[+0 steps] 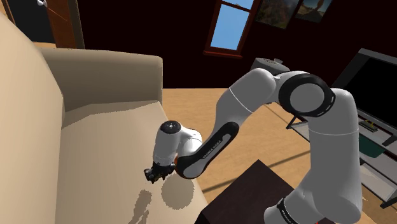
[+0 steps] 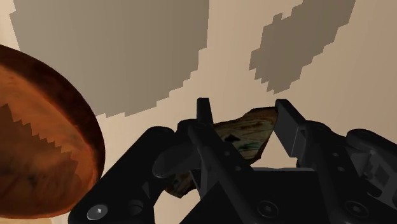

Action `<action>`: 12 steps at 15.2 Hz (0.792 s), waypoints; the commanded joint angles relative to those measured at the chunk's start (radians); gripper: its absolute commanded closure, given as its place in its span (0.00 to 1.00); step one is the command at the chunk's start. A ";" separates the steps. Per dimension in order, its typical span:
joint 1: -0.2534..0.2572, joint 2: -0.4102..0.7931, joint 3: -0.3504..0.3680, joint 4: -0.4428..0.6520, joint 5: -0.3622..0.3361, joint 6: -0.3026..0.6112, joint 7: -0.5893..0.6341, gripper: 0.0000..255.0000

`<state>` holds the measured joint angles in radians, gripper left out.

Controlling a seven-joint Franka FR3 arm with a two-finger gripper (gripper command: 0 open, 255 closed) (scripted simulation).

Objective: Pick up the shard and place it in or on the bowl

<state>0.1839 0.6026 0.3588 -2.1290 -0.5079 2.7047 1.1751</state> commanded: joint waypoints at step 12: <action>-0.079 -0.152 0.102 -0.042 0.107 -0.109 -0.078 1.00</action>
<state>0.1100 0.4586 0.4549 -2.1703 -0.4079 2.6034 1.1031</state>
